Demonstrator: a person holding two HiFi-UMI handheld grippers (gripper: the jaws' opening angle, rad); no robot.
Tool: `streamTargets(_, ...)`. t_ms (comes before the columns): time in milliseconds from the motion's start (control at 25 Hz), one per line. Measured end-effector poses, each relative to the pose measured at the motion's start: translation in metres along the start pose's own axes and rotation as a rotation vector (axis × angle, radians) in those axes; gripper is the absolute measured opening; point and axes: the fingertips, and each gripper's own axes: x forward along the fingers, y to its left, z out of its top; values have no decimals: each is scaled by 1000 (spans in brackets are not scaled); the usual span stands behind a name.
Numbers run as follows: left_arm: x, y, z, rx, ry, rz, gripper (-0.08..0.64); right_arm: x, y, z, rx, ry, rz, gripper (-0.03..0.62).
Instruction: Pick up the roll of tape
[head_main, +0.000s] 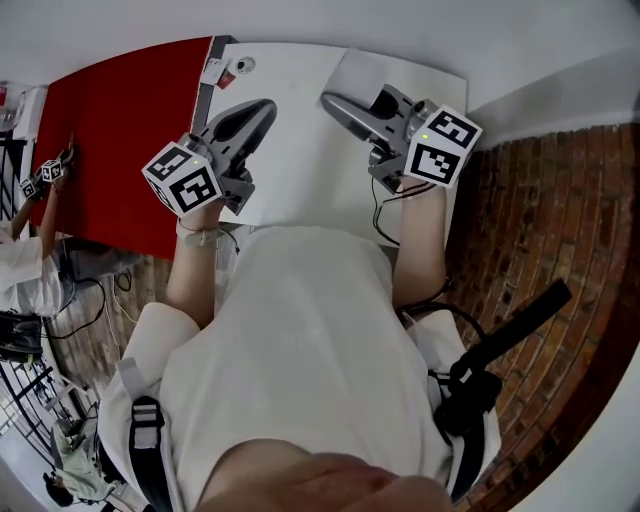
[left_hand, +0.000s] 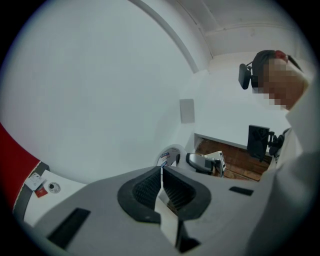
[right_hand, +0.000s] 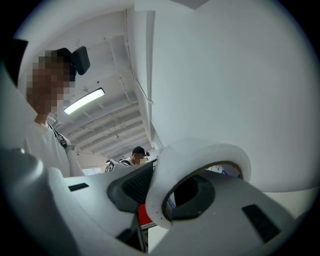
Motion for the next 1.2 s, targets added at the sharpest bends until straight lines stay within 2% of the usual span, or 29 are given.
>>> streamTargets(240,24,-62,-4,63,31,-32,11,-65,27,13,-34,-89,-8,121)
streamTargets(560,29,-67,11,80,13,-103,11,-71,35,23,-32,-139,-29,121)
streamTargets(840,35,-94,24,100,1,-150,11,-98,56,38,-31,-231,3,121)
streamTargets(1200,38,-116,30,128,-11,-192,11,-114,61,44,-2,-306,49,121)
